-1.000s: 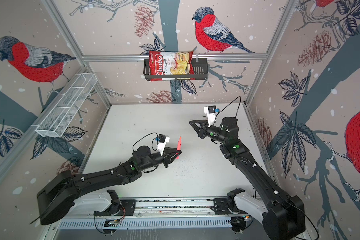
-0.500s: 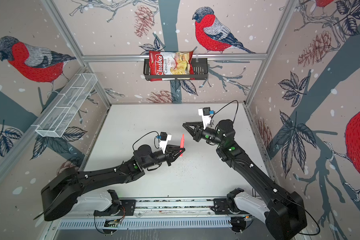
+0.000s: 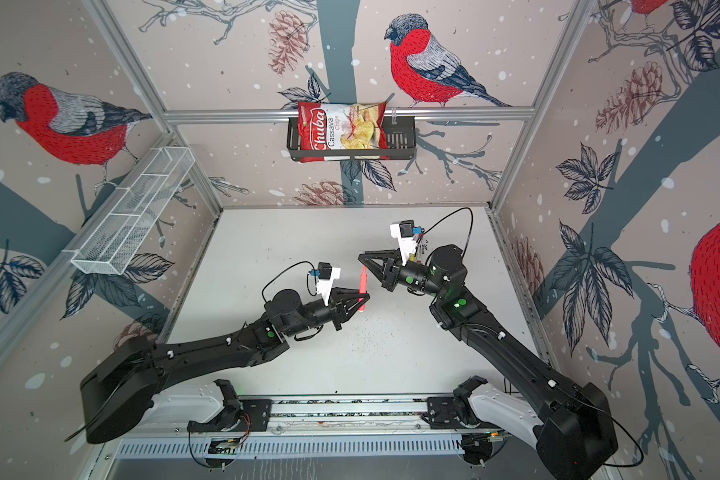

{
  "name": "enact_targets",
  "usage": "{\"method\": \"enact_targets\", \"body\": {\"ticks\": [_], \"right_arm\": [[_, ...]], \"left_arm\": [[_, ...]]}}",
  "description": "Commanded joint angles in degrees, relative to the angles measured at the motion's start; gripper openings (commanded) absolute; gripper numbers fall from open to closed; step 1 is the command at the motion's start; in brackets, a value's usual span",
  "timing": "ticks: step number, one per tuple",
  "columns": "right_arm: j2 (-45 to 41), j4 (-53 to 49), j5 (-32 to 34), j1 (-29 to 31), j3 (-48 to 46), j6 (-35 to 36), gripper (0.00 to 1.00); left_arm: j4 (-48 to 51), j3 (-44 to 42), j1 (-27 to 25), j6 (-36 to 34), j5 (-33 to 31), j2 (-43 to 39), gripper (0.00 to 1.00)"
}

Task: Insert the pens into the pen caps
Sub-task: 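Carry the pink cap with the right gripper above the highlighter tip, then lower the pink cap onto the highlighter tip held by the left gripper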

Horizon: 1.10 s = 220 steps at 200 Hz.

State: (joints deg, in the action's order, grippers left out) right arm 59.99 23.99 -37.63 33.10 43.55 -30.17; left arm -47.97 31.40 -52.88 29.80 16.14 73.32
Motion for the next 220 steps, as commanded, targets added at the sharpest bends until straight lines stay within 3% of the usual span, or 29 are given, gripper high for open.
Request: {"method": "enact_targets", "body": {"ticks": [1, 111, 220], "right_arm": [[-0.5, 2.6, 1.1, 0.5, -0.7, -0.6, 0.06], [0.0, 1.6, 4.3, 0.5, 1.3, 0.8, 0.07], [-0.9, 3.2, 1.1, 0.7, -1.6, 0.0, 0.07]], "left_arm": [[-4.2, 0.2, -0.1, 0.3, -0.9, -0.6, 0.00], [-4.9, -0.5, -0.1, 0.9, 0.0, -0.7, 0.00], [-4.7, -0.5, -0.1, 0.5, -1.2, -2.1, 0.00]]}}
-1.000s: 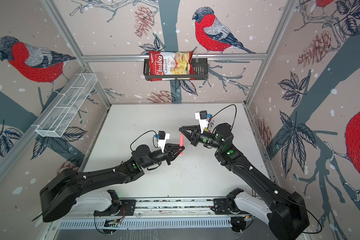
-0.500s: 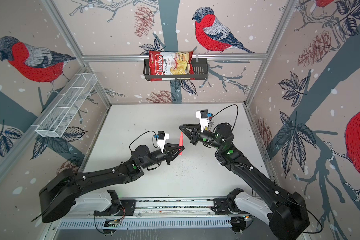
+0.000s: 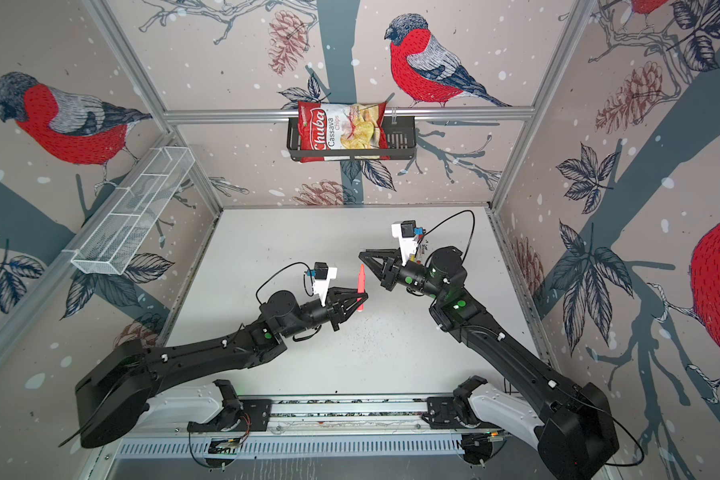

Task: Insert the pens into the pen caps
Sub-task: 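Lower the pink cap onto the highlighter tip held by the left gripper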

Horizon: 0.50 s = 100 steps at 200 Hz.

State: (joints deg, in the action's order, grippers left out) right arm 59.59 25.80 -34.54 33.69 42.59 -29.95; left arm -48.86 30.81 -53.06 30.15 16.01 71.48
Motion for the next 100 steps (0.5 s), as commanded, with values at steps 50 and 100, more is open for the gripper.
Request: {"method": "enact_targets", "body": {"ticks": [50, 100], "right_arm": [[-1.5, 1.6, -2.0, 0.5, -1.2, -0.5, 0.07], [-1.1, 2.0, -2.0, 0.6, -1.9, -0.8, 0.07]], "left_arm": [[-4.3, 0.3, 0.1, 0.4, -0.8, 0.2, 0.00], [-4.8, 0.4, 0.1, 0.6, -0.7, 1.0, 0.00]]}}
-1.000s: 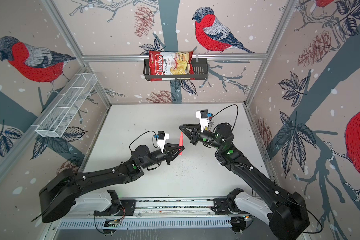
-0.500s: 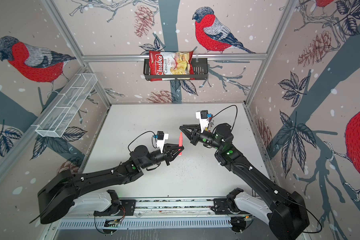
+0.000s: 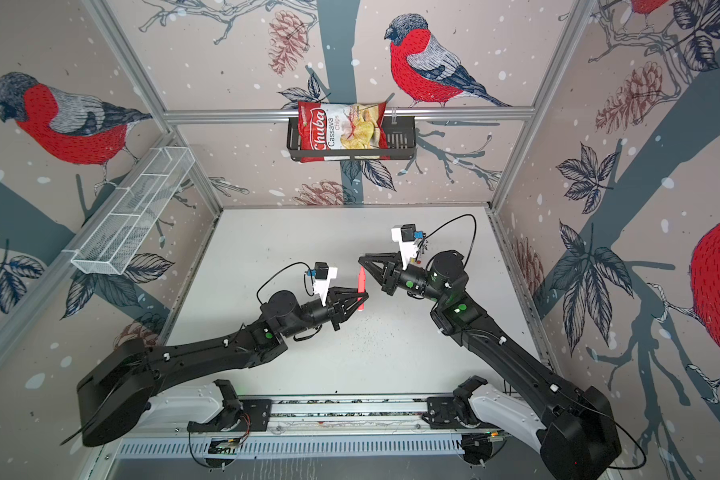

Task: Insert the pens into the pen caps
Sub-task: 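Lower the pink cap onto the highlighter tip held by the left gripper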

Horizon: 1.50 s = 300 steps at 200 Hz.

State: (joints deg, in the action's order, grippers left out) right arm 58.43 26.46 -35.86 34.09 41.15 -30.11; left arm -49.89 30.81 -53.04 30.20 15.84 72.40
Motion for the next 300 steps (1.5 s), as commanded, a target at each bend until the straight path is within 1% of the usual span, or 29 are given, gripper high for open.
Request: {"method": "enact_targets", "body": {"ticks": [1, 49, 78, 104, 123, 133, 139, 144, 151, 165, 198, 204, 216, 229, 250, 266, 279, 300], "right_arm": [[0.1, 1.4, -0.7, 0.3, -0.4, -0.6, 0.07], [-0.5, 3.2, -0.7, 0.5, -3.2, -1.8, 0.07], [-0.9, 3.8, -0.6, 0.7, -4.5, -2.1, 0.08], [-1.1, 3.7, -0.8, 1.0, -5.2, -2.1, 0.13], [-1.4, 2.5, -1.1, 1.2, -5.1, -1.4, 0.18], [-1.7, 1.5, -1.1, 1.2, -4.9, -0.7, 0.23], [-2.0, 0.7, -0.9, 1.2, -4.7, -0.2, 0.30], [-2.4, -0.1, -0.5, 1.2, -4.5, 0.4, 0.38], [-2.9, -1.5, 0.2, 1.2, -4.2, 1.4, 0.47], [-4.1, -4.7, 2.0, 1.2, -3.4, 3.6, 0.58], [-6.3, -9.0, 4.5, 0.8, -0.9, 6.4, 0.67], [-6.4, -9.3, 4.9, 0.7, -0.4, 6.7, 0.70], [-6.3, -9.6, 5.3, 0.5, 0.9, 7.3, 0.71], [-5.6, -10.3, 5.9, 0.3, 2.8, 7.7, 0.75], [-2.8, -12.4, 6.5, 0.3, 6.8, 8.9, 0.75], [-0.4, -14.6, 5.3, 0.3, 10.1, 9.9, 0.74], [1.5, -15.7, 3.8, 0.4, 12.3, 10.5, 0.72], [4.3, -16.8, 0.8, 0.8, 14.5, 11.2, 0.64]], "left_arm": [[-3.7, 0.4, 0.0, 0.6, -0.6, 0.0, 0.00], [-3.8, 0.3, 0.0, 0.2, -0.8, -1.2, 0.00], [-7.6, -1.0, 0.0, 1.3, -0.6, -0.4, 0.00], [-13.7, -2.7, 0.1, 3.2, -0.6, 0.5, 0.00], [-13.3, -2.3, 0.1, 3.0, -0.5, 0.6, 0.00], [-12.5, -2.1, 0.0, 2.4, -0.5, 0.5, 0.00], [-12.0, -1.9, 0.1, 2.1, -0.6, 0.3, 0.00], [-11.6, -1.9, 0.1, 1.9, -0.7, 0.2, 0.00], [-11.0, -1.8, 0.0, 1.6, -0.8, 0.0, 0.00], [-9.7, -1.8, 0.0, 0.9, -1.2, -0.6, 0.00], [-6.8, -2.0, 0.0, -0.4, -2.3, -2.0, 0.00], [-6.5, -1.9, 0.0, -0.6, -2.4, -1.9, 0.00], [-6.0, -1.9, 0.0, -0.8, -2.5, -2.0, 0.00], [-5.9, -1.8, 0.0, -0.8, -2.2, -1.8, 0.00], [-5.3, -1.8, 0.0, -0.8, -2.0, -1.6, 0.00], [-5.2, -2.0, 0.0, -0.8, -1.9, -1.6, 0.00], [-5.0, -2.1, 0.0, -0.8, -1.9, -1.6, 0.00], [-4.9, -2.4, 0.0, -0.8, -2.0, -1.6, 0.00]]}}
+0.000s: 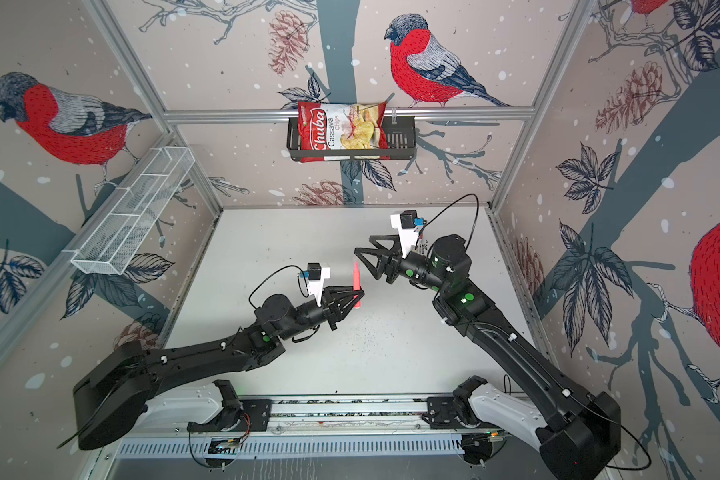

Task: Insert the pens into the pen caps
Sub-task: 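Lower the pink cap onto the highlighter tip held by the left gripper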

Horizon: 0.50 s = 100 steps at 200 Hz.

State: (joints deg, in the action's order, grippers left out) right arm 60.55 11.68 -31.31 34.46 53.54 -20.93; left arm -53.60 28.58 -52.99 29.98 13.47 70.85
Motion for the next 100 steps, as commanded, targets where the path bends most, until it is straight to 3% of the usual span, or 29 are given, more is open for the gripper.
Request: {"method": "enact_targets", "body": {"ticks": [1, 64, 100], "right_arm": [[2.2, -2.0, -3.9, 0.4, 2.1, 2.1, 0.64], [5.9, -5.1, -7.0, 3.4, 4.2, 5.4, 0.39], [5.9, -5.7, -7.2, 3.9, 3.8, 6.3, 0.08]], "left_arm": [[-1.2, -0.1, 0.0, -0.6, 0.3, 0.0, 0.00], [-1.2, 0.2, -0.1, -0.6, 0.7, 0.7, 0.00], [-1.2, 0.2, -0.1, -0.7, 0.8, 0.7, 0.00]]}}
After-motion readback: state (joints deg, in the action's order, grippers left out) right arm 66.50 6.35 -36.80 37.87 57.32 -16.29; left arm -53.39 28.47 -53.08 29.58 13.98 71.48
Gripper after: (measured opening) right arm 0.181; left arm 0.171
